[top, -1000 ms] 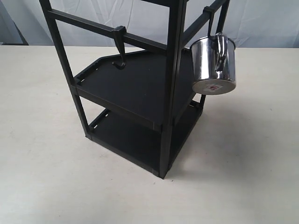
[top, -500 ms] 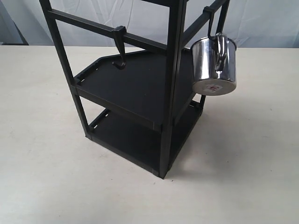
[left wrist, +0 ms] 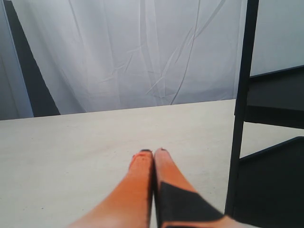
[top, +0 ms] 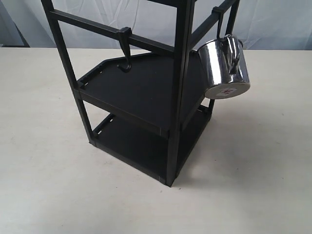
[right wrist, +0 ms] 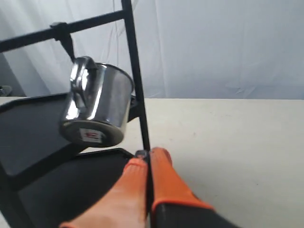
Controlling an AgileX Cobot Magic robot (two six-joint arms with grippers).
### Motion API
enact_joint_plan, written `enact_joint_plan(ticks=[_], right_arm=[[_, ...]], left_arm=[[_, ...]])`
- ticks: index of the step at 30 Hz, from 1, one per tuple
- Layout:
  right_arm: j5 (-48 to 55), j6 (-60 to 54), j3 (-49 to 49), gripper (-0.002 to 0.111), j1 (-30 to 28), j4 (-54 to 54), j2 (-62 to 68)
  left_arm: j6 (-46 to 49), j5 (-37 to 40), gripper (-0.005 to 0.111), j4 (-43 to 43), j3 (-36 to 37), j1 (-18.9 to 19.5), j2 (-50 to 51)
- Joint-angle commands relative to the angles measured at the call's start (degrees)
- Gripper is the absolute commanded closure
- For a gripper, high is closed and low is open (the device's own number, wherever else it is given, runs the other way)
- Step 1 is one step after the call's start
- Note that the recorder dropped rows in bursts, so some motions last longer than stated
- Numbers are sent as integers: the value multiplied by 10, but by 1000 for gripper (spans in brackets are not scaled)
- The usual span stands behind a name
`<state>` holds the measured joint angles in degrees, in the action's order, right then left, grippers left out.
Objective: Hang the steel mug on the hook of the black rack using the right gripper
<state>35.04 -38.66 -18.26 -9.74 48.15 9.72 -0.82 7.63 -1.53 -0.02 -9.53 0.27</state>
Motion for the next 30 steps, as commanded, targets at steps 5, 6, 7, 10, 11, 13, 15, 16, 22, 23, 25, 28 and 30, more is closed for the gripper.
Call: enact_joint_plan(ticks=[5, 6, 7, 10, 11, 13, 15, 16, 22, 23, 25, 28, 30], right_arm=[[-167, -32, 149, 109, 2, 33, -97], [-183, -32, 163, 109, 6, 43, -97], [-191, -32, 174, 109, 9, 51, -97], [-218, -32, 183, 109, 24, 70, -97], [-217, -32, 183, 109, 28, 60, -97], [-229, -32, 183, 109, 39, 54, -97], [-243, -32, 183, 109, 61, 53, -97], [-248, -32, 183, 109, 76, 51, -97], [-244, -33, 183, 109, 120, 33, -97], [-242, -33, 183, 109, 117, 33, -97], [-242, -33, 183, 109, 108, 33, -97], [-245, -33, 183, 109, 108, 33, -97], [-245, -33, 183, 109, 108, 34, -97]], left_arm=[[-1, -3, 105, -3, 0, -3, -3], [-1, -3, 105, -3, 0, -3, -3], [-1, -3, 105, -3, 0, -3, -3], [-1, -3, 105, -3, 0, -3, -3], [-1, -3, 105, -3, 0, -3, -3], [-1, -3, 105, -3, 0, -3, -3], [-1, -3, 105, -3, 0, -3, -3], [-1, -3, 105, -3, 0, -3, -3], [-1, -3, 105, -3, 0, -3, -3], [-1, -3, 105, -3, 0, -3, -3], [-1, -3, 105, -3, 0, -3, -3], [-1, -3, 105, -3, 0, -3, -3], [-1, -3, 105, -3, 0, -3, -3]])
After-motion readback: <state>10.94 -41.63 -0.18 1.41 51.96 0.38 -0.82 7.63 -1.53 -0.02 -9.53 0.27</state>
